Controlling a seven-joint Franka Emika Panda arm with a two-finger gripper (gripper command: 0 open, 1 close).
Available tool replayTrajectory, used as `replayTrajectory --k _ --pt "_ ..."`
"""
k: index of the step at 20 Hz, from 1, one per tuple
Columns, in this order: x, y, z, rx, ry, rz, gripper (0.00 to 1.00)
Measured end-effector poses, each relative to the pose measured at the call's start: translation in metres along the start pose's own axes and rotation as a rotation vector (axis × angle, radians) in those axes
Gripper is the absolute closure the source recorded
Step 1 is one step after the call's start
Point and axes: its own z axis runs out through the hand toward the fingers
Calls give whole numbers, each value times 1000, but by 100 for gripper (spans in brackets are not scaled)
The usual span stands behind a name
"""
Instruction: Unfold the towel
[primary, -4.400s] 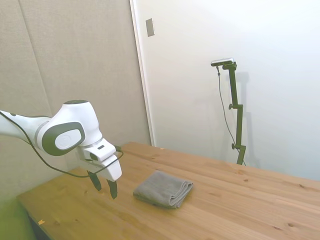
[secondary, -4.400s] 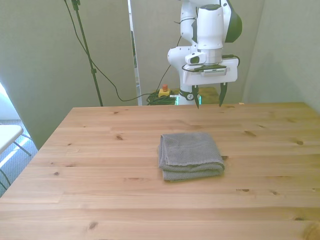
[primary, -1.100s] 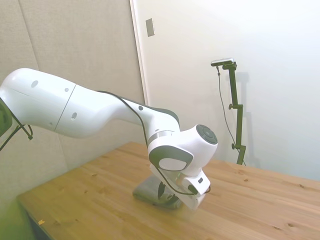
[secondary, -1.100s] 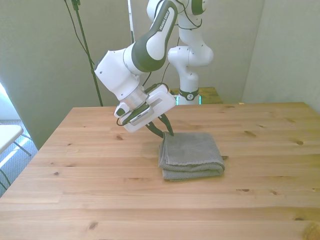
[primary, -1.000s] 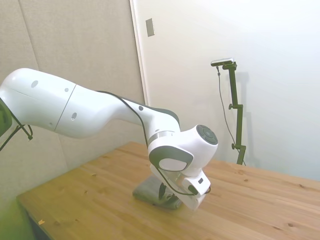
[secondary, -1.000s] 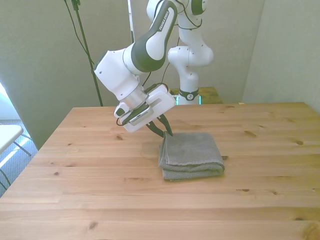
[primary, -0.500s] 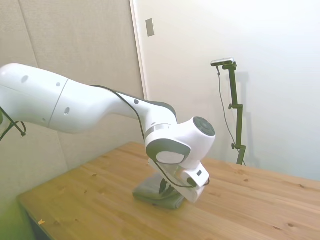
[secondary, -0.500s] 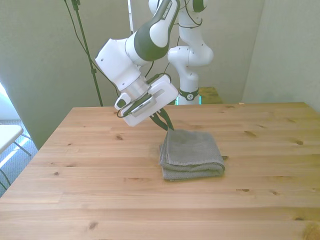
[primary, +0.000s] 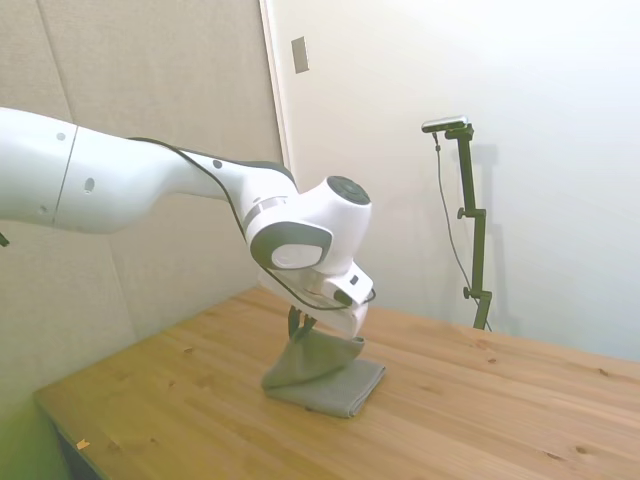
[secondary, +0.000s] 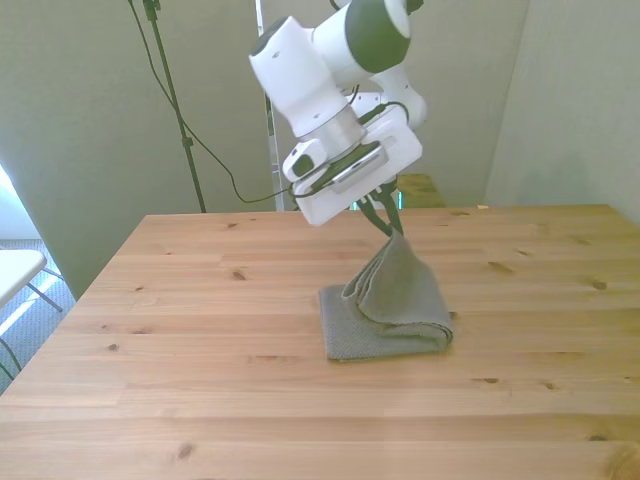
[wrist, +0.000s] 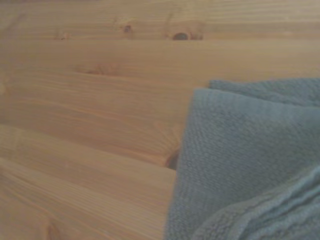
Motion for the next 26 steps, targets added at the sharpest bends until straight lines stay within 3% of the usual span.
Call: replayTrajectory --k 6,14,20,26 --pt "-52 -56 28 -105 -15 -217 100" --pt "-82 -51 76 -191 -85 -559 100" --pt "-99 -66 80 -189 -77 -655 100" --pt "-94 -84 87 -169 -79 -673 100"
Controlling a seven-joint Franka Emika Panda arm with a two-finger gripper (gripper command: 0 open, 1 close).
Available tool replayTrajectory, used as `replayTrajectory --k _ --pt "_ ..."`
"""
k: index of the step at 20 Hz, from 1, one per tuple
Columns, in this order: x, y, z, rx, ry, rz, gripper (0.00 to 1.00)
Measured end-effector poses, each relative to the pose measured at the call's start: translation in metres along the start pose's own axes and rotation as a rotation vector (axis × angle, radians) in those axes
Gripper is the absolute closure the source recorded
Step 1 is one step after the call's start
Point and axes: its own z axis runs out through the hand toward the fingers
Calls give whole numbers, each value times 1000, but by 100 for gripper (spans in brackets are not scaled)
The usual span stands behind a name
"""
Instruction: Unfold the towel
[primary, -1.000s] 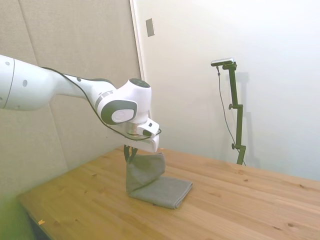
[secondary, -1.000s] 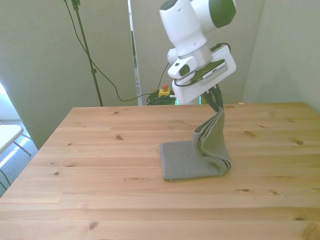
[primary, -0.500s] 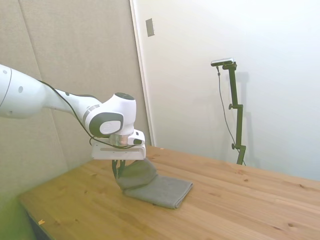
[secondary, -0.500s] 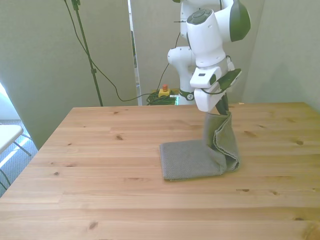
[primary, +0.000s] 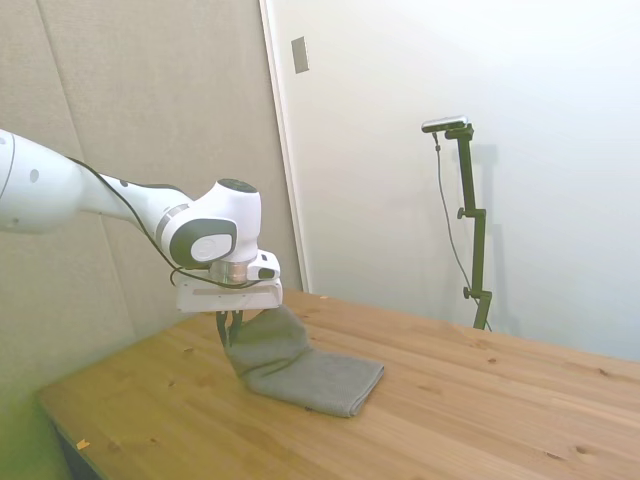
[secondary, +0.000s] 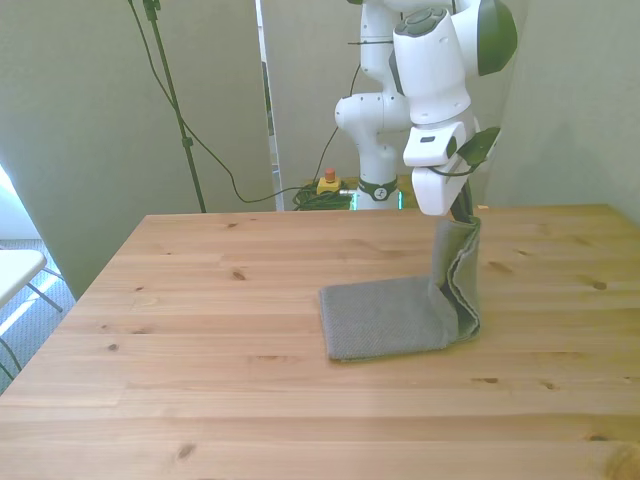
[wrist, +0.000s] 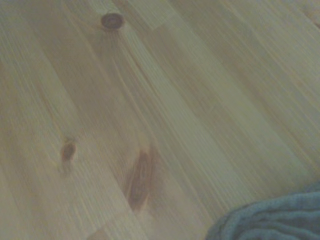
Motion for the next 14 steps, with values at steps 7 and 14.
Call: replayTrajectory --k 7,14 --pt "44 -34 20 33 -24 -39 0" --pt "65 -41 37 44 -53 -36 0"
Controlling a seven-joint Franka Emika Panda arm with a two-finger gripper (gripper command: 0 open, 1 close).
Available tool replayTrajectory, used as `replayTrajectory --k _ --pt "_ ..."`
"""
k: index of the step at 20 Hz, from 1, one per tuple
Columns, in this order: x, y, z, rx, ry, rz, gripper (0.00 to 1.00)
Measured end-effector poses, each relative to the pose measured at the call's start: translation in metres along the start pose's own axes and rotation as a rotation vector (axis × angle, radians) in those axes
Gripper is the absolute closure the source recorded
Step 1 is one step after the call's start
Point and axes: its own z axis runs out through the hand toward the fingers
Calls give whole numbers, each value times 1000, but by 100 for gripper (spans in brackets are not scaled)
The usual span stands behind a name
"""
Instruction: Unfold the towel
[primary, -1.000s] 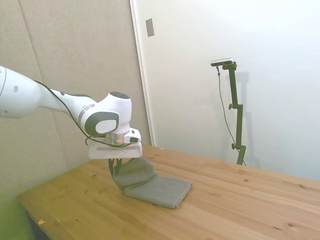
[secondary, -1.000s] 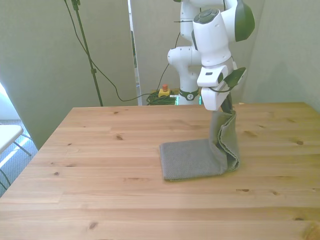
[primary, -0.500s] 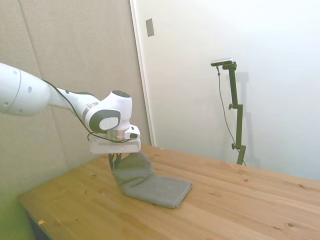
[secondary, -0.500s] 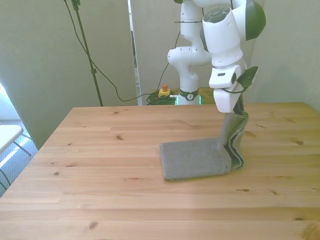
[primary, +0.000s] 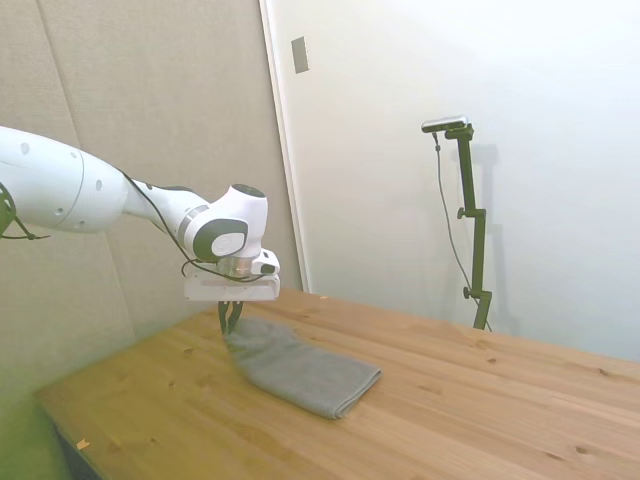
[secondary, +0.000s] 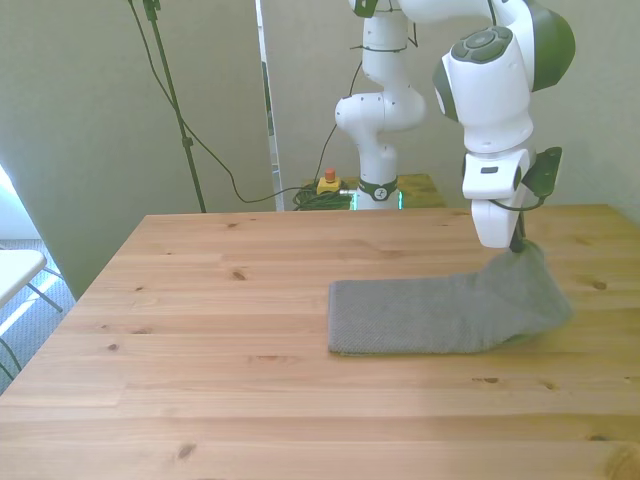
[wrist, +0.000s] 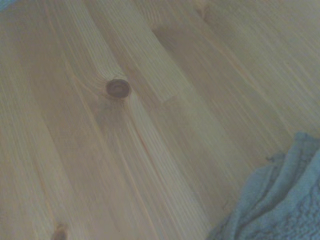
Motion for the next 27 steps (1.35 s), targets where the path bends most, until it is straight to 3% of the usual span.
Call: replayTrajectory --k 11,16,20,27 --pt "6 -12 2 6 -2 26 0" --pt "10 -27 13 -69 65 247 0" --pt "-7 -13 29 -97 159 414 0" --pt "-108 26 -21 -176 287 709 0"
